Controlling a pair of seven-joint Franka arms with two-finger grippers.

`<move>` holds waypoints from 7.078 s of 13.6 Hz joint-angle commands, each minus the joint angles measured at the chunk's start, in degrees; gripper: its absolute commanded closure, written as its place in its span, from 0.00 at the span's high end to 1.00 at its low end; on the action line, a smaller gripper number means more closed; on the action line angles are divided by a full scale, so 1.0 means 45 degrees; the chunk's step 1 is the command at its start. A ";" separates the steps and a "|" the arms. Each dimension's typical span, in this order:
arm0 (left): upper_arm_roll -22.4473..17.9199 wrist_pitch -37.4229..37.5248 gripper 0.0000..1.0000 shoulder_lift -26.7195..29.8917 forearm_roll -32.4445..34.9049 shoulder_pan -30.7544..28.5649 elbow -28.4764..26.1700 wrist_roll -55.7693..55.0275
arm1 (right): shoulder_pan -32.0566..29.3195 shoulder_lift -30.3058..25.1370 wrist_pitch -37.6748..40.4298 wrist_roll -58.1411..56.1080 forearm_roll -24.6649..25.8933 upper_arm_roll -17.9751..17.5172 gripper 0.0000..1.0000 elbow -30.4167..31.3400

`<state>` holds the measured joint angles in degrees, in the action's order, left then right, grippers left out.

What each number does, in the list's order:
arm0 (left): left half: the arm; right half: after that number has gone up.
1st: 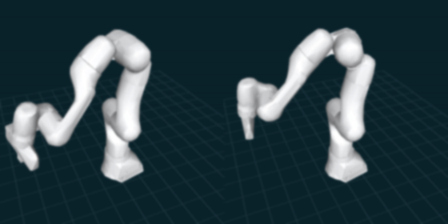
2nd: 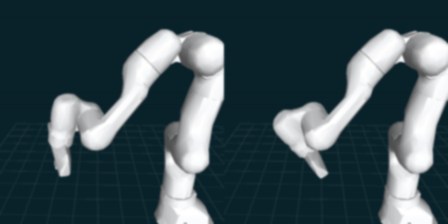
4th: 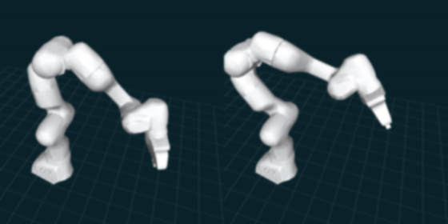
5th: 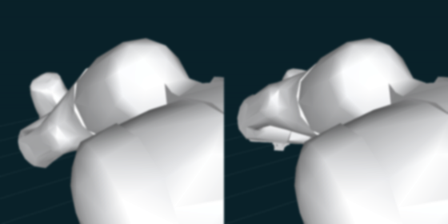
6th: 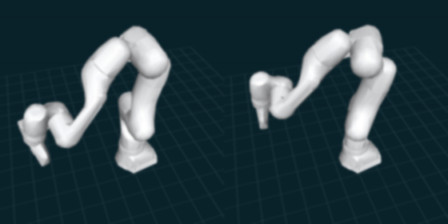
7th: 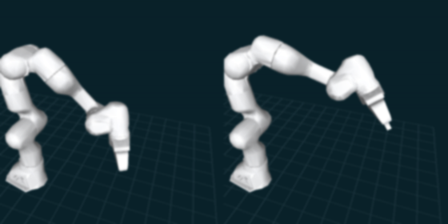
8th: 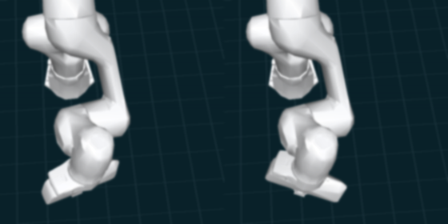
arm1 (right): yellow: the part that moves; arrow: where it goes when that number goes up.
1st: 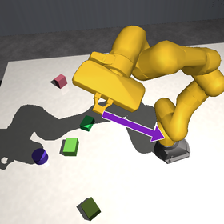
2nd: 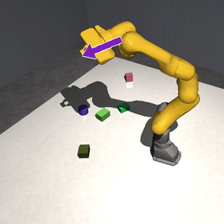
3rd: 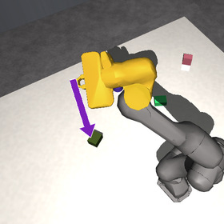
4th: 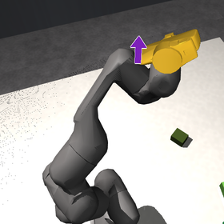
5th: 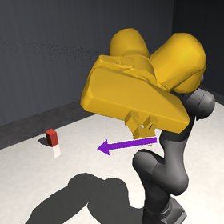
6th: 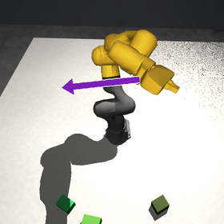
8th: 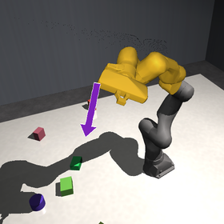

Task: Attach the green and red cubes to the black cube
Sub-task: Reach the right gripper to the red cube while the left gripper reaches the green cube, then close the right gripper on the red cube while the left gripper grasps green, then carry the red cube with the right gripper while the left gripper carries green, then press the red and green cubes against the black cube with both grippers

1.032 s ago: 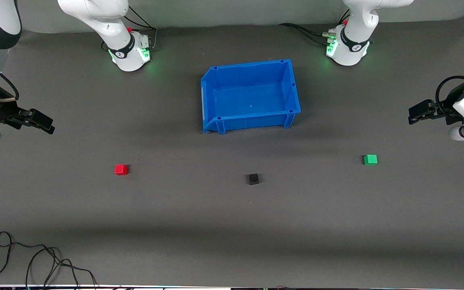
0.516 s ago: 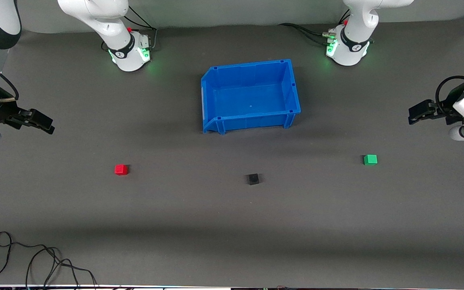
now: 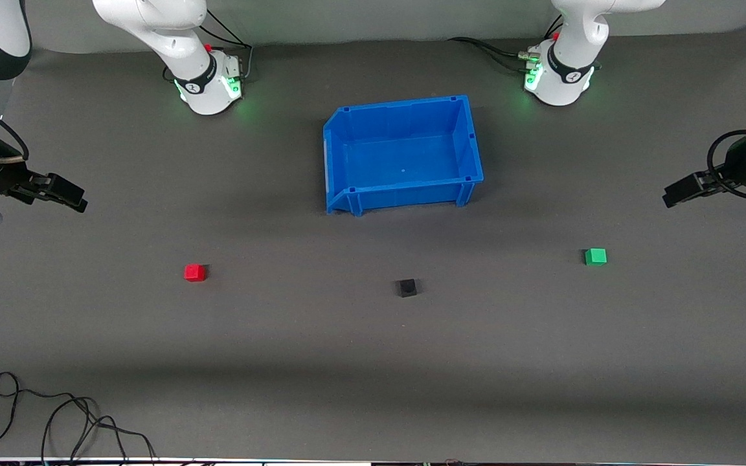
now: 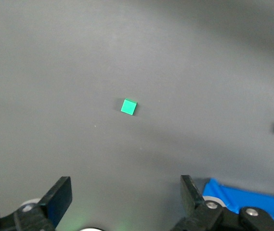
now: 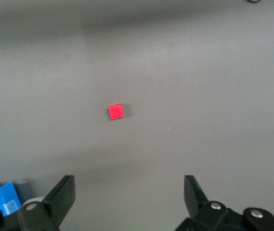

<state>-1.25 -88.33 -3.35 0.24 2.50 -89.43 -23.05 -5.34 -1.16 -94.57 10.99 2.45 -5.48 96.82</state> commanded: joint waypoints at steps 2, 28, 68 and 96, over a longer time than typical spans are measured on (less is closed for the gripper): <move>0.0006 0.0097 1.00 0.0099 -0.0034 -0.0087 0.0167 -0.3792 | 0.0211 0.0159 -0.0078 -0.0040 -0.0661 0.0144 1.00 0.0378; -0.0151 -0.9216 1.00 -0.2613 -0.8467 -0.3076 -0.7507 -0.6485 | 0.0407 0.6663 -1.3710 -0.2072 -0.0719 0.0144 0.98 0.5847; -0.0073 -1.0917 0.00 -0.4666 -1.0718 0.1119 -0.5263 -0.8154 | 0.5464 0.9669 -0.6741 2.1516 0.0980 0.0067 0.00 -0.3308; -0.0053 -1.4218 0.00 -0.8045 -1.0913 0.6083 -0.2743 -1.3412 | 0.7691 1.2113 -0.6814 2.8045 0.0199 -0.0129 0.00 -0.6047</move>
<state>-0.60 -150.77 -38.55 -48.74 27.81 -102.54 -81.34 28.48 51.71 -125.01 135.59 4.25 -6.45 72.11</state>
